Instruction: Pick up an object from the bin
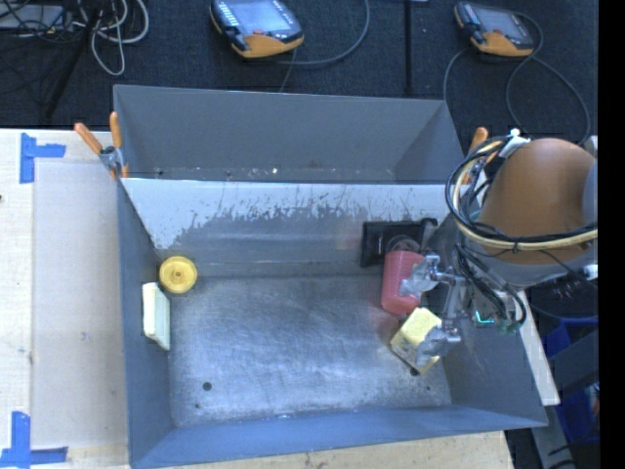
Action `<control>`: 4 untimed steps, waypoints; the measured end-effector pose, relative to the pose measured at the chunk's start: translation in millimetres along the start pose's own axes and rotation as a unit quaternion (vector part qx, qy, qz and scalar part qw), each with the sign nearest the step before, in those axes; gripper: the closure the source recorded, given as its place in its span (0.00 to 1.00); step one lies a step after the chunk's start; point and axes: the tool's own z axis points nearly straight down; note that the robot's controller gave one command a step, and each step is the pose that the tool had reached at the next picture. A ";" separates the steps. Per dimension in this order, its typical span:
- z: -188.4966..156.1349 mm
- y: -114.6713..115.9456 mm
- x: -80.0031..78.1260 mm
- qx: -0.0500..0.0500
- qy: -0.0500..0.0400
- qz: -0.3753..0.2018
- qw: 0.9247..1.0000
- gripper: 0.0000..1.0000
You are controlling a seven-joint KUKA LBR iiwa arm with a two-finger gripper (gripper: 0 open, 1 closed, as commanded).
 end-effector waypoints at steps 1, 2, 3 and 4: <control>-4.1 0.1 -1.7 0.001 -0.004 -0.001 1.000 0.00; 20.2 -9.8 -15.3 0.000 -0.009 0.023 1.000 0.00; 63.3 -13.5 -19.0 0.000 -0.011 -0.010 1.000 0.00; 103.1 -25.0 -24.4 0.000 -0.003 -0.155 0.988 0.00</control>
Offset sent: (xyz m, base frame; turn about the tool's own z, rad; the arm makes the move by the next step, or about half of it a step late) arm 0.0478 -0.0460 -0.1169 0.2044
